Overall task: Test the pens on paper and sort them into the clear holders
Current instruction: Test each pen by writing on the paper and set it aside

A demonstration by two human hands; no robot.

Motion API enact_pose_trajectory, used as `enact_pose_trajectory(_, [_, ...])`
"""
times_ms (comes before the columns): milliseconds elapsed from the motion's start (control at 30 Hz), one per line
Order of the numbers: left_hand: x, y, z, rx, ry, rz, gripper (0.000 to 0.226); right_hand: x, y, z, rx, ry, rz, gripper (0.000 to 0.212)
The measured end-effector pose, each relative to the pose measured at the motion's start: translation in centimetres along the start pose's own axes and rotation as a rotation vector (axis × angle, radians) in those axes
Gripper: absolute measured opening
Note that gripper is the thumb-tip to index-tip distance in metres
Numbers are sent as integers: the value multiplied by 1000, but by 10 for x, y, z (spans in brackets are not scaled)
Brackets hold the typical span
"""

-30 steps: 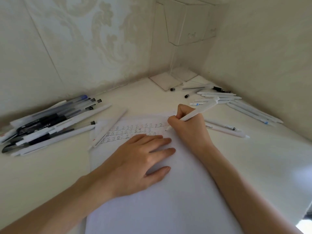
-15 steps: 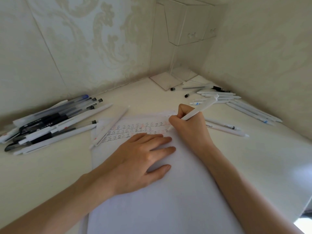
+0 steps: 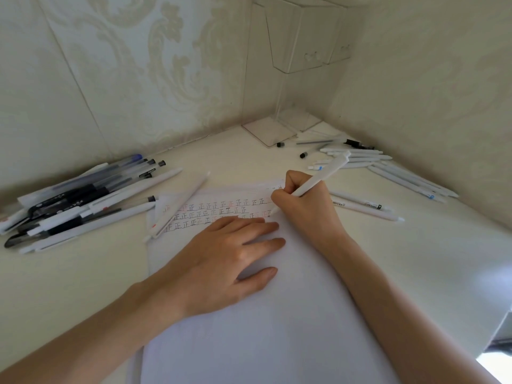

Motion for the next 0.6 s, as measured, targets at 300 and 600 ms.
enact_pose_trajectory(300, [0,-1,3,35,51,-15,47,1,-4,2,-138,8,-5,28])
enact_pose_trajectory(600, [-2,-1,19,532,132,224,73,1,-11,7,-330,-247,76,44])
Point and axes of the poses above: each hand's wrist, its own x-axis away from the middle knuckle, its own z-axis out of the back of the hand, y = z × x, the point moved 1 cm from there along -x, towards the middle knuckle, and after that the axes turned 11 degrees about y, right-handed, at the moved point
